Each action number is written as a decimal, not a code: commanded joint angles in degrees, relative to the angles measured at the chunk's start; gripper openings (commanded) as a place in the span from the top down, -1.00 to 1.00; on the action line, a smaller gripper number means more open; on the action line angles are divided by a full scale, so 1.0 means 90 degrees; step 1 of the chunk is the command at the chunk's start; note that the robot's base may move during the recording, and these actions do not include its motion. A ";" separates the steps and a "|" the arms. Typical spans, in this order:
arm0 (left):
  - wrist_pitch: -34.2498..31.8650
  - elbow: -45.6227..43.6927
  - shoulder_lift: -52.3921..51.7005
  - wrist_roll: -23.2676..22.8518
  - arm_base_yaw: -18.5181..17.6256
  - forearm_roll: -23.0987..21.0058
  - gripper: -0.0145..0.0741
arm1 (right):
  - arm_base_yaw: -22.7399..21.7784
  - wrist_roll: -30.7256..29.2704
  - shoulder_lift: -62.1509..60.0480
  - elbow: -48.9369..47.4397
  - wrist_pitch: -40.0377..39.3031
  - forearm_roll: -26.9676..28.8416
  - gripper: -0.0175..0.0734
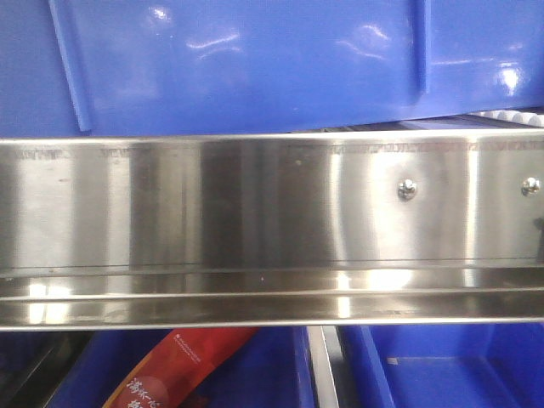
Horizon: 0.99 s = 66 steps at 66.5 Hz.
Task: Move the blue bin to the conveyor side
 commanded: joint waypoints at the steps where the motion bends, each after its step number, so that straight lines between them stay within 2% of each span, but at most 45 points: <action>1: 0.0014 -0.0036 0.0009 -0.0040 -0.0006 0.0008 -0.07 | 0.0001 -0.0057 0.0048 -0.0010 0.0014 0.0042 0.81; 16: 0.0015 -0.0036 0.0012 -0.0040 -0.0006 0.0008 -0.06 | 0.0001 -0.0057 0.0048 -0.0010 0.0014 0.0042 0.81; 22: 0.0015 -0.0036 0.0012 -0.0040 -0.0006 0.0008 0.02 | 0.0001 -0.0057 0.0048 -0.0010 0.0014 0.0042 0.81; 30: 0.0015 -0.0036 0.0012 -0.0040 -0.0006 0.0008 0.31 | 0.0001 -0.0057 0.0048 -0.0010 0.0014 0.0042 0.81; 39: 0.0015 -0.0036 0.0012 -0.0040 -0.0006 0.0008 0.75 | 0.0001 -0.0057 0.0048 -0.0010 0.0014 0.0042 0.81; 45: 0.0015 -0.0036 0.0012 -0.0040 -0.0006 0.0008 0.70 | 0.0001 -0.0057 0.0048 -0.0010 0.0014 0.0042 0.81; 66: 0.0015 -0.0036 0.0012 -0.0040 -0.0006 0.0008 0.70 | 0.0001 -0.0057 0.0048 -0.0010 0.0014 0.0042 0.81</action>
